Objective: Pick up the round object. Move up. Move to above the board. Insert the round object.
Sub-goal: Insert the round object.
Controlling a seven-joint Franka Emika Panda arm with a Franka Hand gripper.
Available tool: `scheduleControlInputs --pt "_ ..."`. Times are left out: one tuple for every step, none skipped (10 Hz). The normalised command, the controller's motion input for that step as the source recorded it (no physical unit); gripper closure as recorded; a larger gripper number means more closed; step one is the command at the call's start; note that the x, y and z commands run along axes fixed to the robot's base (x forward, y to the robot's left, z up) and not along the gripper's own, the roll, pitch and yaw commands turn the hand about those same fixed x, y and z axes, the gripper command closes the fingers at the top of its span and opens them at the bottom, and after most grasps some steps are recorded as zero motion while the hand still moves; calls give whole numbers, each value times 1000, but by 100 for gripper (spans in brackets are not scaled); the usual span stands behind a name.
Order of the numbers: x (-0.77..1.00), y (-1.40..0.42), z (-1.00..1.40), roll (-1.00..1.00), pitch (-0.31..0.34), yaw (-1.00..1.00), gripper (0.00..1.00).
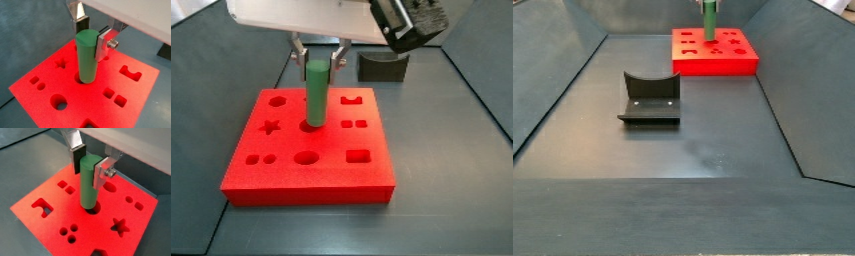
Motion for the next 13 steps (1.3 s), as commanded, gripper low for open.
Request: scheduleControlInputs --pt "-3 0 -123 27 0 0 100" --pt "-17 0 -94 13 0 0 100" --pt "-17 0 -66 7 0 0 100" --pt "0 0 -49 0 0 0 100" --pt "0 0 -40 0 0 0 100" --pt "0 -3 -54 0 0 0 100" --pt "0 -23 -46 0 0 0 100" --pt "0 -6 -34 0 0 0 100" --pt "0 -26 -46 7 0 0 100" --pt "0 -100 -40 51 0 0 100" --pt "0 -77 -40 40 0 0 100" --pt "0 -31 -11 40 0 0 100" --pt "0 0 0 23 4 0 100"
